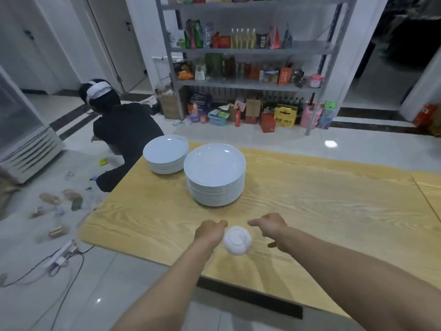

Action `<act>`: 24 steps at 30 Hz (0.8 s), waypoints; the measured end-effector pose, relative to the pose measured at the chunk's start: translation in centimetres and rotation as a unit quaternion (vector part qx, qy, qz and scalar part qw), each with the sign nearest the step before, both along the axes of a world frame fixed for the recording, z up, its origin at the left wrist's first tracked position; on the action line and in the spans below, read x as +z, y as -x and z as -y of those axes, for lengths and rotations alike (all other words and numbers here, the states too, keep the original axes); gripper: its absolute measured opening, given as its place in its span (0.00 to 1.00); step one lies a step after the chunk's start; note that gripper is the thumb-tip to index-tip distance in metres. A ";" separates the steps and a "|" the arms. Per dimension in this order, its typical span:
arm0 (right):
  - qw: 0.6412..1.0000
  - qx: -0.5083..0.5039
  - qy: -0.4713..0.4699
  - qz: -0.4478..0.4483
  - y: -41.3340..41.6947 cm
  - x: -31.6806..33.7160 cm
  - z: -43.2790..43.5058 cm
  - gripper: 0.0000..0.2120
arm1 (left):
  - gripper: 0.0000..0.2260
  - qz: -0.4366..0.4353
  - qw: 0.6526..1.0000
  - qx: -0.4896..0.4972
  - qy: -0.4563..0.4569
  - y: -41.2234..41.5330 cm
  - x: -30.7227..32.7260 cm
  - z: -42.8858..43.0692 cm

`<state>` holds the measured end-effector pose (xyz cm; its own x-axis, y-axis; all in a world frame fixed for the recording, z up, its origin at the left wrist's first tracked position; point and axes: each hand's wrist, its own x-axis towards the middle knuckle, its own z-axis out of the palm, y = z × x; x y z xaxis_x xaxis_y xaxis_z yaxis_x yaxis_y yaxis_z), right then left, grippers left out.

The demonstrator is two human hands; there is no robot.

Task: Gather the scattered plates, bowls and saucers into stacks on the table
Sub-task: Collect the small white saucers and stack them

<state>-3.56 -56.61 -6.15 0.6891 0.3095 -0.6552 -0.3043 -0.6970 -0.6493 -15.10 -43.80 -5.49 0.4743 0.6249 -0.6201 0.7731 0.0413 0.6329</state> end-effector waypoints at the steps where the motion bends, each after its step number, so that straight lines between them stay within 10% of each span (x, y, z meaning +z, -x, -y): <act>1: 0.998 -0.040 -0.010 -0.039 0.2 -1.3 -0.5 0.27 | 0.18 0.005 0.997 0.045 0.057 -0.1 -1.0 -0.5; 7: 0.982 -0.128 0.006 -0.141 0.5 -7.3 -2.3 0.29 | 0.15 -0.016 0.968 0.094 0.231 -2.7 -5.6 -2.0; 13: 0.979 -0.141 0.023 -0.143 0.0 -9.6 -3.4 0.13 | 0.19 -0.042 0.964 0.079 0.250 -5.0 -8.6 -2.1; 24: 0.974 -0.178 -0.093 -0.101 -1.0 -9.1 -3.7 0.19 | 0.10 0.062 0.936 0.178 0.297 -6.8 -7.5 -1.9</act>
